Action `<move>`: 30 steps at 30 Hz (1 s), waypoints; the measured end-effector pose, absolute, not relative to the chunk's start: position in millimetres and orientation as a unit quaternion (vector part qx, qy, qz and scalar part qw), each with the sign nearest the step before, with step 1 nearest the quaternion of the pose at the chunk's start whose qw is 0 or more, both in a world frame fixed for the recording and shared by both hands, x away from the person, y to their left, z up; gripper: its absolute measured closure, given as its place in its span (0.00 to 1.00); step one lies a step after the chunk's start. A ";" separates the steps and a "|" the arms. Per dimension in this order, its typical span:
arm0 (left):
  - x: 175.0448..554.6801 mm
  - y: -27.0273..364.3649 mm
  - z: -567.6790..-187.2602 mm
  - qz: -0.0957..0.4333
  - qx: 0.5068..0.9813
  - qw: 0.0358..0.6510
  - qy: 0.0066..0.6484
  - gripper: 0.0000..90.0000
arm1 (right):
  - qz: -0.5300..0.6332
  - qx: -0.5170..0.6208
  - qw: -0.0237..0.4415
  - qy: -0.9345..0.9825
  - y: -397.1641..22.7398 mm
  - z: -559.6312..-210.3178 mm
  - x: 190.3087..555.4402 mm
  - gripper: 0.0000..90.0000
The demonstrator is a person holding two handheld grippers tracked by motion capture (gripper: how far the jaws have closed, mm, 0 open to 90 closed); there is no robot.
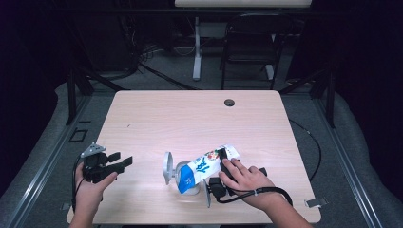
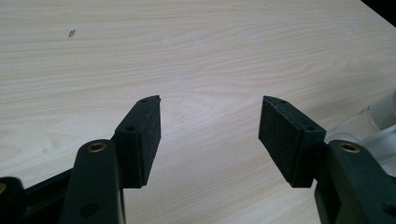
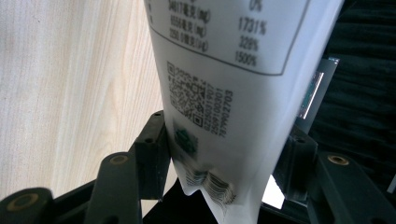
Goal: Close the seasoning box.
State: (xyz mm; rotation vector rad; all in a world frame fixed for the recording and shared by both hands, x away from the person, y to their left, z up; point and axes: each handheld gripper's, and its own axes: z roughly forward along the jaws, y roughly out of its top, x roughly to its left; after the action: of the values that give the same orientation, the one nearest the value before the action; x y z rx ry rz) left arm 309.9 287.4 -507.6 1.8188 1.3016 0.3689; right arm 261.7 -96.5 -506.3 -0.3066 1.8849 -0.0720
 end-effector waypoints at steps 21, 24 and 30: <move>310.0 287.7 -507.7 0.148 0.725 0.426 0.520 0.44 | -0.038 -0.135 0.578 0.804 -95.7 -505.4 261.2 0.51; 310.0 287.7 -507.7 0.148 0.725 0.426 0.520 0.44 | -0.038 -0.134 0.578 0.804 -95.7 -505.5 261.2 0.51; 310.1 288.0 -508.2 0.147 0.724 0.427 0.522 0.44 | -0.039 -0.136 0.579 0.803 -95.4 -505.2 261.1 0.51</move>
State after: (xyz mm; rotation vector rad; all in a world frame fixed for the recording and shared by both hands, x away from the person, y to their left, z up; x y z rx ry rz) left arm 310.1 288.0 -508.2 1.8082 1.3052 0.3671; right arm 261.1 -95.4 -505.2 -0.3176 1.8787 -0.0923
